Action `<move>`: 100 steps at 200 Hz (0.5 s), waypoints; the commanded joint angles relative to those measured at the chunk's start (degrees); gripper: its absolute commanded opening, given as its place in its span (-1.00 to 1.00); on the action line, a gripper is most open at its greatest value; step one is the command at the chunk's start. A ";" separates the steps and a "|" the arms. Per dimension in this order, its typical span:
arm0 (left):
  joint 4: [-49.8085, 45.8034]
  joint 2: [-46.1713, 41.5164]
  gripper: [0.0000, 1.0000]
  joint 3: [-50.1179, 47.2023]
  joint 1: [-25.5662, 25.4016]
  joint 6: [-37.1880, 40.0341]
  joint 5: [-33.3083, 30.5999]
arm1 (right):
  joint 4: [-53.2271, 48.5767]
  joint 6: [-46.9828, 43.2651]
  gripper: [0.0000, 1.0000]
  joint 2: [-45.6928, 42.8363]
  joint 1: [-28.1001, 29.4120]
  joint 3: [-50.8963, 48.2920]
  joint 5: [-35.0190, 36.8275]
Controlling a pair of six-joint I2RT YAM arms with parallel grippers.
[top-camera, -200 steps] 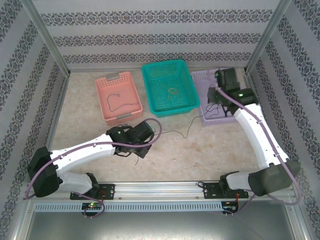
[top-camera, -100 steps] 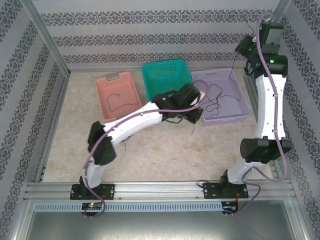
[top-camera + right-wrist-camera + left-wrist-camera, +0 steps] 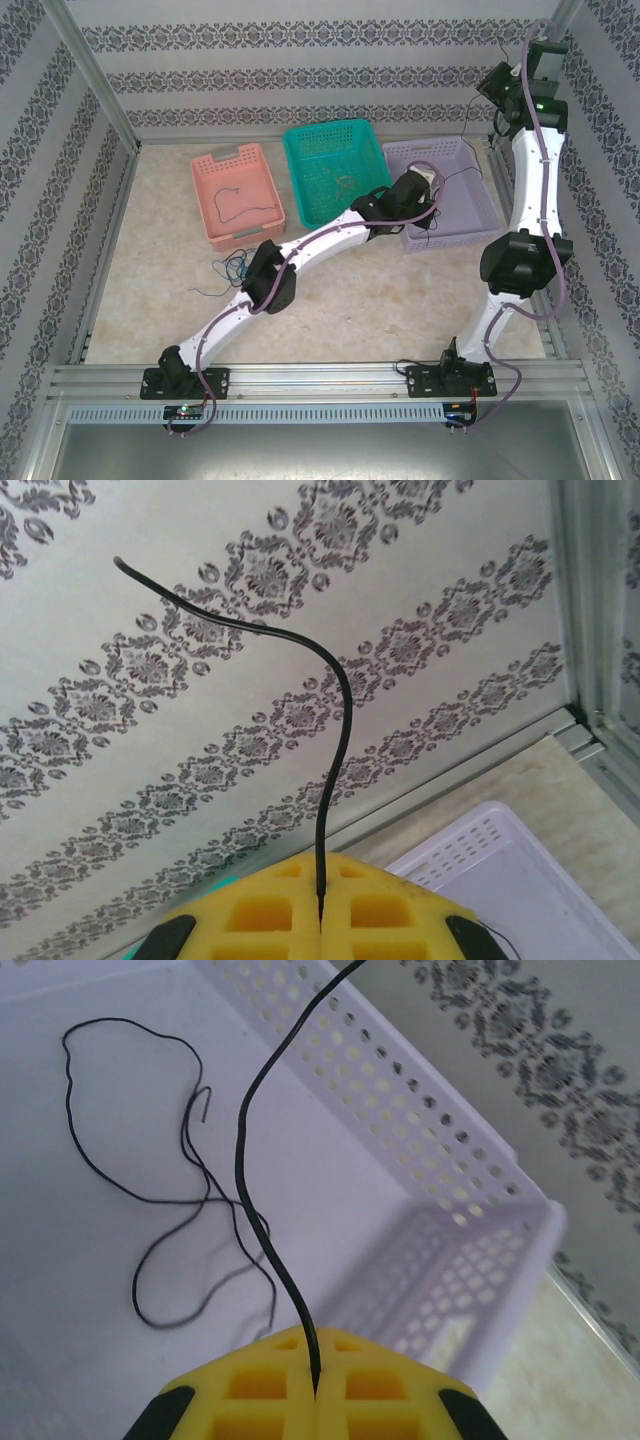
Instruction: Untangle the cables
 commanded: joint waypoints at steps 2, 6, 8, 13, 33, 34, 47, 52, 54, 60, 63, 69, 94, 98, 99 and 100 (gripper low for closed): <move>9.25 4.07 -1.00 6.21 0.71 -2.70 -3.30 | 2.49 0.38 -1.00 0.85 -0.05 -0.95 -3.35; 9.04 4.75 -1.00 7.01 0.71 -2.75 -3.36 | 2.69 0.30 -1.00 0.74 -0.05 -1.78 -3.52; 8.99 5.00 -1.00 7.19 0.71 -2.79 -3.35 | 2.76 0.35 -1.00 0.70 0.00 -2.28 -3.62; 8.89 5.58 -1.00 7.51 0.71 -2.91 -3.41 | 2.94 0.34 -1.00 0.48 -0.05 -3.45 -3.69; 7.63 6.41 -1.00 7.14 0.71 -3.23 -3.46 | 2.87 0.18 -1.00 0.00 0.11 -7.53 -4.64; 7.55 6.45 -1.00 7.12 0.66 -3.25 -3.46 | 2.84 0.14 -1.00 -0.01 0.11 -7.68 -4.66; 6.58 6.90 -1.00 6.95 0.71 -2.94 -3.29 | 2.85 0.09 -1.00 -0.56 0.29 -10.75 -5.02; 6.21 7.01 -1.00 6.98 0.72 -2.84 -3.30 | 2.98 0.09 -1.00 -0.85 0.37 -12.12 -4.88; 6.11 6.95 -1.00 7.01 0.71 -2.79 -3.29 | 2.99 0.08 -1.00 -0.99 0.43 -12.62 -4.82; 5.57 7.02 -1.00 7.02 0.71 -2.64 -3.16 | 3.03 0.11 -1.00 -1.29 0.61 -14.08 -4.62; 5.41 6.94 -0.99 7.02 0.71 -2.52 -3.05 | 3.12 0.13 -1.00 -1.46 0.56 -14.71 -4.50; 5.08 6.73 -0.84 7.02 0.66 -2.40 -2.68 | 3.16 0.27 -1.00 -1.67 0.65 -16.01 -4.21; 4.14 4.34 -0.08 7.02 0.53 -1.39 -1.72 | 2.33 0.88 -1.00 -0.96 0.55 -18.49 -2.55; 4.07 3.88 -0.03 7.08 0.45 -1.28 -1.58 | 2.14 0.92 -1.00 -0.54 0.57 -18.39 -2.57; 4.10 3.82 -0.02 7.05 0.45 -1.22 -1.56 | 2.08 0.91 -1.00 -0.45 0.55 -18.34 -2.57; 4.12 3.66 -0.01 7.08 0.45 -1.20 -1.45 | 2.05 0.90 -1.00 -0.37 0.55 -18.32 -2.57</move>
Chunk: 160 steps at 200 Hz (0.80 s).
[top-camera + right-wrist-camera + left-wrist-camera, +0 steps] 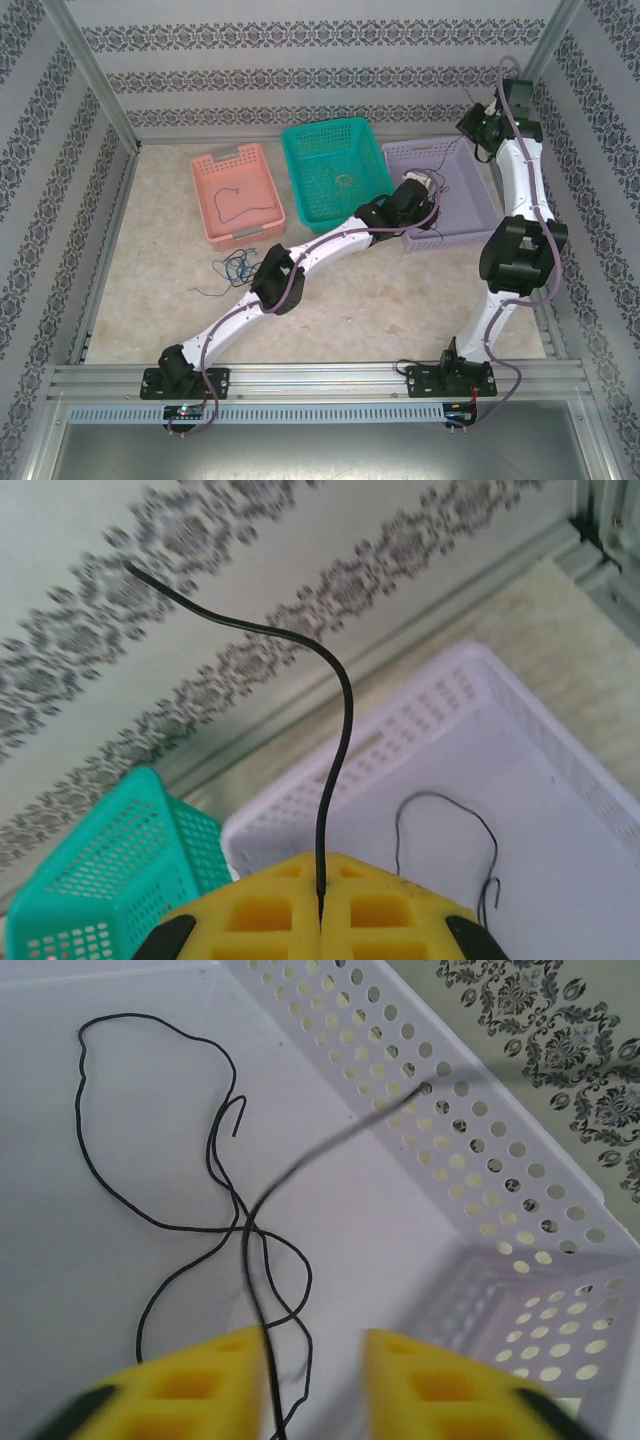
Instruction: Untangle the cables
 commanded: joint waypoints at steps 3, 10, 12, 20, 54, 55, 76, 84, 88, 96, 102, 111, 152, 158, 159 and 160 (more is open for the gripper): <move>0.18 -3.69 0.02 2.06 0.01 0.97 0.81 | -0.13 0.88 -1.00 -0.45 0.49 -0.29 0.60; 0.26 -4.78 0.08 2.02 -0.15 1.15 1.01 | -0.42 0.97 -1.00 0.38 0.47 0.14 0.64; 0.24 -5.04 0.09 2.02 -0.18 1.18 1.11 | -0.51 1.05 -1.00 0.64 0.44 0.34 0.61; 0.18 -6.17 0.13 2.04 -0.27 1.48 1.38 | -1.03 1.29 -1.00 1.76 0.48 1.34 0.64; -3.15 -10.97 0.23 1.86 -0.46 3.08 3.74 | -3.38 1.81 -1.00 6.52 0.44 6.32 1.63; -3.35 -11.07 0.23 1.81 -0.46 3.10 3.80 | -3.50 1.84 -1.00 6.67 0.48 6.42 1.64; -6.57 -13.92 0.25 0.45 -0.45 3.90 4.67 | -5.56 2.31 -1.00 10.62 0.56 10.45 1.30; -7.31 -14.93 0.25 -0.11 -0.46 4.10 4.68 | -5.94 2.50 -1.00 11.90 0.54 11.58 0.98; -7.83 -15.34 0.25 -0.19 -0.46 4.20 4.61 | -6.13 2.57 -1.00 12.36 0.60 11.96 0.97; -8.48 -16.05 0.26 -0.35 -0.46 4.15 4.27 | -6.29 2.75 -1.00 13.21 0.69 12.52 1.12; -8.76 -16.56 0.27 -0.44 -0.38 4.07 4.22 | -6.53 2.91 -1.00 13.79 0.69 12.82 1.43; -9.00 -17.20 0.27 -0.44 -0.28 3.88 4.23 | -6.60 3.02 -1.00 14.25 0.69 12.96 1.74; -9.75 -18.38 0.27 -0.52 0.31 2.24 6.59 | -7.20 3.38 -1.00 14.75 0.60 12.41 3.94; -9.79 -18.07 0.24 -0.53 0.46 1.75 7.04 | -6.79 3.52 -1.00 14.35 0.44 11.89 4.27; -9.79 -18.04 0.24 -0.53 0.49 1.69 7.08 | -6.70 3.57 -1.00 14.32 0.44 11.80 4.37; -9.79 -18.03 0.23 -0.53 0.50 1.62 7.19 | -6.65 3.64 -1.00 14.22 0.39 11.76 4.42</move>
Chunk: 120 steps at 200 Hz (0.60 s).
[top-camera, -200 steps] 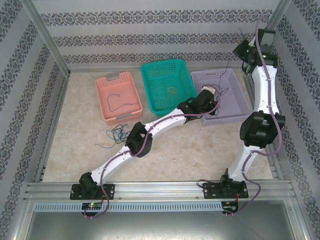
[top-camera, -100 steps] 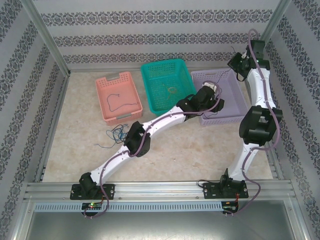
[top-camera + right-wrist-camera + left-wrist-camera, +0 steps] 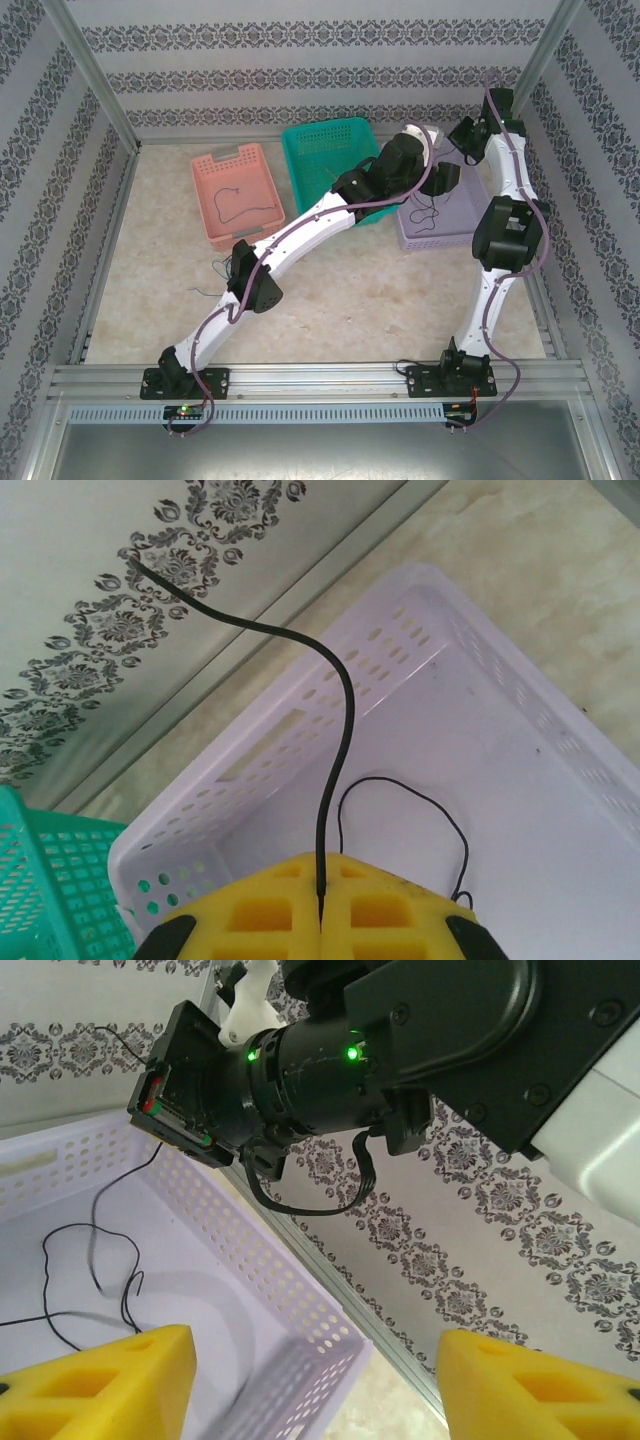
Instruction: Untangle the cables
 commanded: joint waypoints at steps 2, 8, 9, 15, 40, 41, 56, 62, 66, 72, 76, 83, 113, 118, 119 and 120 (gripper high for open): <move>-3.39 0.19 0.22 -0.62 0.55 -0.91 2.72 | -0.25 1.07 -1.00 -0.72 0.35 0.69 2.64; -3.23 0.37 0.20 -0.50 0.60 -1.20 3.02 | 0.04 1.23 -1.00 -1.30 0.22 0.28 3.23; -3.18 0.36 0.20 -0.50 0.60 -1.27 3.02 | 0.24 1.25 -1.00 -1.40 0.22 0.22 3.26; -2.97 0.40 0.18 -0.49 0.60 -1.51 3.02 | 0.64 1.49 -1.00 -2.03 0.09 -0.15 3.78; -2.94 -0.18 0.16 -0.51 0.60 -2.39 2.60 | 0.77 0.47 -1.00 -3.05 -0.26 1.79 4.27; -2.99 -0.26 0.16 -0.54 0.60 -2.39 2.58 | 0.68 0.38 -1.00 -3.02 -0.18 1.98 4.22; -4.33 -1.08 0.16 -0.50 0.60 -2.48 1.57 | -1.53 -0.47 -1.00 -1.70 -0.05 5.18 2.97; -5.08 -1.49 0.17 -0.49 0.60 -2.40 0.87 | -2.46 -0.92 -1.00 -1.07 0.14 6.02 2.42; -5.81 -1.86 0.18 -0.52 0.60 -2.40 0.21 | -2.97 -1.14 -1.00 -0.80 0.24 6.49 2.15; -7.00 -2.56 0.20 -0.58 0.62 -2.44 -1.42 | -3.49 -1.45 -1.00 -0.51 0.48 6.74 1.62; -8.05 -3.16 0.22 -0.58 0.70 -2.47 -2.80 | -3.68 -1.69 -1.00 -0.39 0.60 6.82 1.38; -9.95 -4.20 0.23 -0.72 0.75 -2.65 -5.37 | -4.13 -2.06 -1.00 -0.08 0.94 6.83 0.83; -14.53 -12.12 0.25 -10.25 2.53 -5.23 -10.87 | -11.67 -2.83 -0.23 3.91 1.61 11.81 -1.70; -13.68 -14.49 0.25 -14.36 3.02 -5.96 -11.23 | -12.64 -3.18 -0.12 3.79 1.73 11.98 -1.39; -13.46 -15.03 0.25 -15.16 3.13 -6.11 -11.32 | -12.78 -3.18 -0.09 3.65 1.78 11.87 -1.25; -13.34 -15.29 0.25 -16.00 3.22 -6.28 -11.40 | -12.78 -3.34 -0.07 3.45 1.85 11.72 -1.13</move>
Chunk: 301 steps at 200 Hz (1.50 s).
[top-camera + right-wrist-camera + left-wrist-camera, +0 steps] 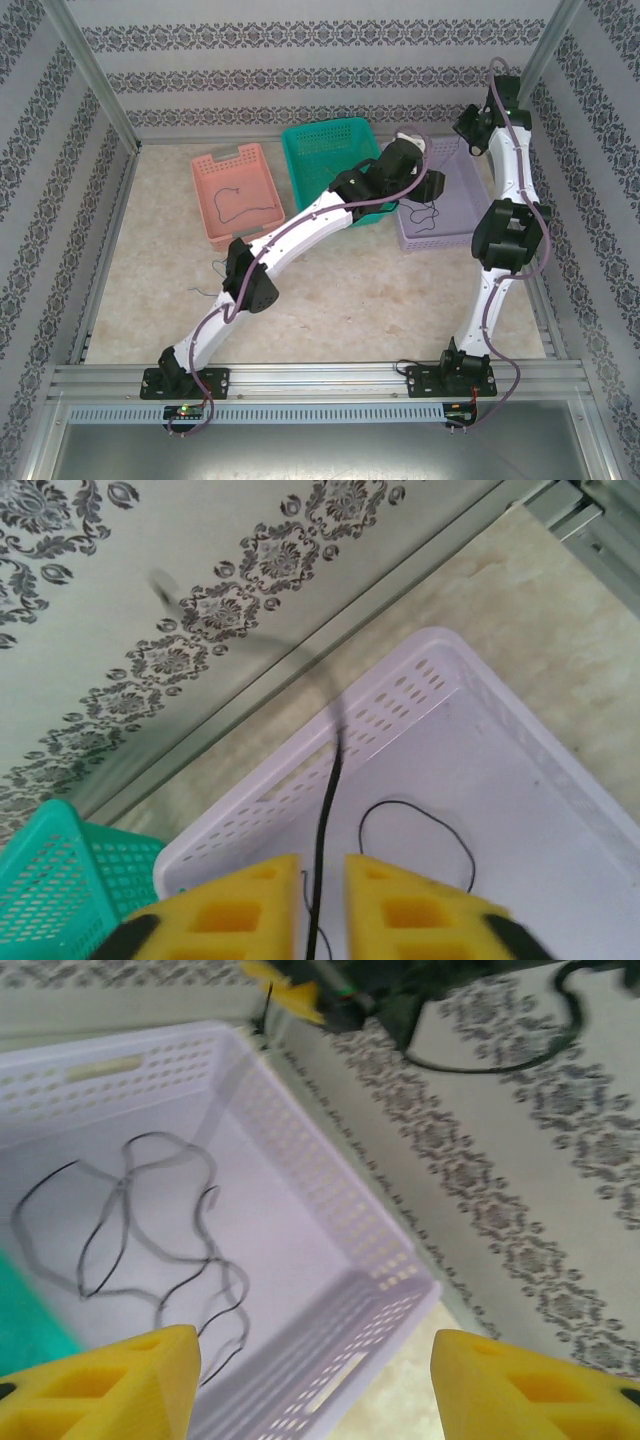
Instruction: Untangle the cables
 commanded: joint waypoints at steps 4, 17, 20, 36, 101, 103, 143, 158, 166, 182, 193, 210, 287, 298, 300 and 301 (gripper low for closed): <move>-2.41 -12.85 0.25 -12.57 3.08 -3.89 -6.14 | -7.47 -2.43 0.00 1.69 1.39 2.26 -0.95; 2.90 -20.85 0.25 -25.69 4.59 -6.63 -7.33 | -5.24 -3.13 0.16 -2.28 2.11 -1.92 1.02; 4.32 -22.60 0.25 -28.79 5.07 -7.44 -7.55 | -4.62 -3.20 0.18 -3.30 2.27 -2.96 1.47; 8.43 -31.85 0.24 -43.06 7.80 -11.79 -8.69 | -3.34 -3.26 0.22 -8.71 2.99 -7.50 3.18; -12.03 -64.07 0.05 -83.69 27.41 -29.23 -11.30 | 10.48 -3.04 0.00 -39.22 21.35 -45.79 8.02; -12.33 -65.01 0.05 -84.77 28.31 -29.38 -10.72 | 11.08 -2.98 0.00 -40.05 22.70 -47.01 7.96; -11.85 -77.04 0.18 -101.34 45.34 -30.91 2.85 | 19.42 6.44 0.07 -44.08 47.15 -65.34 3.86; -7.72 -77.83 0.19 -105.02 48.59 -33.23 7.31 | 23.31 10.58 0.15 -41.48 54.82 -66.56 3.90; -6.17 -77.39 0.18 -106.16 49.31 -34.51 8.46 | 26.03 13.13 0.15 -39.38 57.31 -66.35 2.40; -2.69 -75.97 0.17 -106.64 49.53 -35.78 9.38 | 31.37 18.01 0.18 -34.52 60.23 -64.75 -1.03; -0.22 -74.74 0.17 -106.65 49.53 -36.42 10.19 | 33.17 21.38 0.22 -31.21 61.34 -62.58 -2.66; 2.16 -72.39 0.17 -106.52 49.37 -36.42 11.37 | 32.95 26.51 0.22 -26.76 62.70 -59.01 -2.47; 8.76 -68.34 -0.05 -109.87 45.85 -36.99 12.41 | 35.10 40.24 -0.05 -15.80 66.48 -50.13 0.44; 9.44 -68.25 -0.06 -110.39 45.84 -37.04 12.39 | 34.51 41.20 -0.08 -14.68 66.48 -49.47 0.47; 9.65 -68.19 -0.06 -110.48 45.84 -37.00 12.40 | 34.49 41.35 -0.08 -14.49 66.48 -49.45 0.51; 9.73 -68.18 -0.06 -110.56 45.84 -37.01 12.41 | 34.54 41.38 -0.08 -14.42 66.48 -49.40 0.60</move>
